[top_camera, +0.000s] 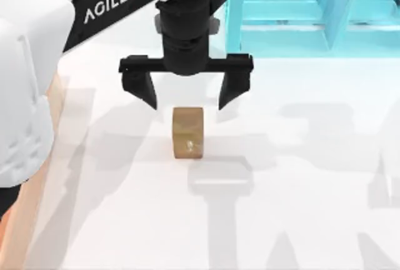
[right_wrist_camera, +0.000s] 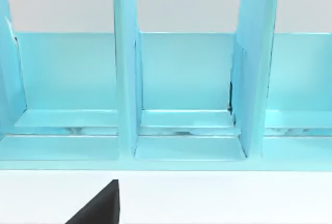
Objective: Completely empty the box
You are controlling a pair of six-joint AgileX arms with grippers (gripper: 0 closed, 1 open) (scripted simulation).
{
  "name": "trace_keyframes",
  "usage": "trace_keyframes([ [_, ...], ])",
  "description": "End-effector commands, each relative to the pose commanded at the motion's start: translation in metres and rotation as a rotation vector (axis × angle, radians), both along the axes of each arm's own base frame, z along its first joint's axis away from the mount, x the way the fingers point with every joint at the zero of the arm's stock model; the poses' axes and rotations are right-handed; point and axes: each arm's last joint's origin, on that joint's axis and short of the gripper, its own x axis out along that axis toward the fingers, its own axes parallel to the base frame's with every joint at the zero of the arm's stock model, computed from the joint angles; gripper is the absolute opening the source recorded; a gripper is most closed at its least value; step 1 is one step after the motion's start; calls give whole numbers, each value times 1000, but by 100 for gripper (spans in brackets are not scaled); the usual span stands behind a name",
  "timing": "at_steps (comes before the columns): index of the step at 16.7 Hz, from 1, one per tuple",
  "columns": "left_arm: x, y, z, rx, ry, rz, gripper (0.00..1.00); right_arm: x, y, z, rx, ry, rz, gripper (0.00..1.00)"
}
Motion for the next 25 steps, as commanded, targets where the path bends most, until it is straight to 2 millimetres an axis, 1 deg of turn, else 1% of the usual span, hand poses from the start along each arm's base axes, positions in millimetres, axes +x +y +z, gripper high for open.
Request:
trace_keyframes([
  [2,1,1,-2,2,2,1,100,0,0,0,0,0,0,100],
  [3,2,6,0,1,2,1,100,0,0,0,0,0,0,100],
  [5,8,29,5,1,1,2,100,0,0,0,0,0,0,100],
  [6,13,47,9,2,1,2,100,0,0,0,0,0,0,100],
  [8,24,92,15,2,0,-1,100,0,0,0,0,0,0,100],
  [9,30,120,18,2,0,-3,100,0,0,0,0,0,0,100],
  [11,38,184,23,3,0,-6,100,0,0,0,0,0,0,100],
  [12,38,217,25,3,0,-8,100,0,0,0,0,0,0,100],
  [14,29,275,30,3,0,-10,100,0,0,0,0,0,0,100],
  [15,22,297,33,4,-1,-11,100,0,0,0,0,0,0,100],
  [16,13,315,36,4,-1,-11,100,0,0,0,0,0,0,100],
  [17,5,328,38,5,0,-12,100,0,0,0,0,0,0,100],
  [19,-6,342,41,5,0,-13,100,0,0,0,0,0,0,100],
  [25,-6,343,40,6,0,-15,100,0,0,0,0,0,0,100],
])
